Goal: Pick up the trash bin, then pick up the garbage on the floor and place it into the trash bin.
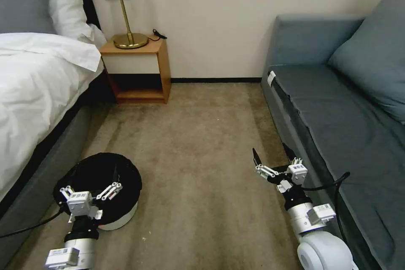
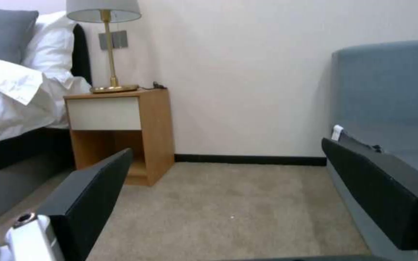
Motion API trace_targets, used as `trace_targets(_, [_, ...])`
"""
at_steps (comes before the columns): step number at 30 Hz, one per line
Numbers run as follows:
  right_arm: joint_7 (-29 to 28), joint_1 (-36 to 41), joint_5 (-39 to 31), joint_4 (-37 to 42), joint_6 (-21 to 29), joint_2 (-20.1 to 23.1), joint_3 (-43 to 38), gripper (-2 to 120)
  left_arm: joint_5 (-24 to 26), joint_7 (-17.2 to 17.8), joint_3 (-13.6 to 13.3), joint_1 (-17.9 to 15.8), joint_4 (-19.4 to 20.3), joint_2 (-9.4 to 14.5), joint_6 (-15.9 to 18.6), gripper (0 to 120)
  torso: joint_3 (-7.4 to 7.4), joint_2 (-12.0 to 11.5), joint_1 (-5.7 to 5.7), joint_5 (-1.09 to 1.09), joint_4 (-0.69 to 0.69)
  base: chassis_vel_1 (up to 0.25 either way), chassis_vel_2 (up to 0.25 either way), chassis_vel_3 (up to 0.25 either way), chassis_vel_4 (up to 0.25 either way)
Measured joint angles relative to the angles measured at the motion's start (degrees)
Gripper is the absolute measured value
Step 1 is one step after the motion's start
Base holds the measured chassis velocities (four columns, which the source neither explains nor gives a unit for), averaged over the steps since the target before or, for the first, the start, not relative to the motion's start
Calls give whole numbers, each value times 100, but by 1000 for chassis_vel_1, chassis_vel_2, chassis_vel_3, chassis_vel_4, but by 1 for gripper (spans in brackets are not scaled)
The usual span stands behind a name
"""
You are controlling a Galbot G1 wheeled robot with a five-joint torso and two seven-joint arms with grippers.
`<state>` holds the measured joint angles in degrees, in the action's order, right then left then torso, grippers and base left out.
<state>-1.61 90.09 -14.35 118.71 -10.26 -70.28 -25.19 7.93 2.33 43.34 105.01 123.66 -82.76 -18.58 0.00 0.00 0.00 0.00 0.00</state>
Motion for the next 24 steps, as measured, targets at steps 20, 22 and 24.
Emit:
trace_targets(20, [0, 0, 0, 0, 0, 0, 0, 100, 49, 20, 27, -10, -13, 8, 45, 100, 0, 0, 0, 0, 0, 0, 0, 0, 0])
trace_targets(22, [0, 0, 0, 0, 0, 0, 0, 100, 51, 21, 27, -11, -14, 9, 46, 100, 0, -1, 0, 0, 0, 0, 0, 0, 0])
trace_targets(24, [0, 0, 0, 0, 0, 0, 0, 100, 52, 22, 28, -11, -15, 9, 48, 100, 0, 0, 0, 0, 0, 0, 0, 0, 0])
